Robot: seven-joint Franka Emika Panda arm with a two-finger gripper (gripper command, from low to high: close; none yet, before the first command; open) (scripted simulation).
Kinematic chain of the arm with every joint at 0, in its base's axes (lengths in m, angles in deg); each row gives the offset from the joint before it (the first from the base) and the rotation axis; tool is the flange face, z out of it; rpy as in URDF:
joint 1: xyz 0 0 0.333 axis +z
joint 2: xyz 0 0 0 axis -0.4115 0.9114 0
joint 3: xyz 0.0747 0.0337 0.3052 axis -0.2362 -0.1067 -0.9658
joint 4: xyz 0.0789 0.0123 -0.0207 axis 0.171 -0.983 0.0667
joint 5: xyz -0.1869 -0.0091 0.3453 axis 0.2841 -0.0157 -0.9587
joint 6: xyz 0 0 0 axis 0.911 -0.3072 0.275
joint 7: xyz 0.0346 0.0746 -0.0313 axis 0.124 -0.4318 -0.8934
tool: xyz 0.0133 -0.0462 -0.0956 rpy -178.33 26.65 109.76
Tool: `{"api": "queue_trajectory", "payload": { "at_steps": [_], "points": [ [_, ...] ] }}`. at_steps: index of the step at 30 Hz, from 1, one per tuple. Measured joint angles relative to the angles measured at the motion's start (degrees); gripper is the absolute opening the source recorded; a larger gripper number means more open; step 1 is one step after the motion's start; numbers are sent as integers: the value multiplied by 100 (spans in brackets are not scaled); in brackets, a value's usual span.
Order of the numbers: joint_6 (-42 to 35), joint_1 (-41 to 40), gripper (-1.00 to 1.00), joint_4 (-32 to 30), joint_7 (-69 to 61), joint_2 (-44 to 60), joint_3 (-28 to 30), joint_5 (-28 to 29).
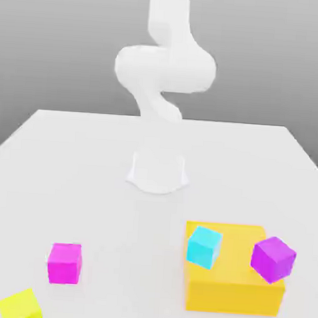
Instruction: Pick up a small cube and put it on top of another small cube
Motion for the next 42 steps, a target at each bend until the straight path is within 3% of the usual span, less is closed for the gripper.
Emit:
{"api": "queue_trajectory", "payload": {
  "at_steps": [8, 14, 20, 24, 28, 29, 36, 42],
  "points": [
    [851, -522, 0, -678, -398, 1717, 311, 731],
    [1510, -787, 0, -1184, -1012, 2960, 745, 823],
    [2217, -1105, 0, -1711, -2216, 4181, 1043, 90],
    [2751, -1362, 0, -1855, -3045, 4983, 782, -690],
    [3422, -1607, 0, -1729, -3324, 5815, 470, -1033],
    [3514, -1643, -100, -1710, -3350, 5929, 426, -1061],
    [3491, -1650, -100, -1713, -3335, 5908, 422, -1045],
    [2602, -1492, -100, -1897, -2950, 4828, 643, -561]
  ]
}}
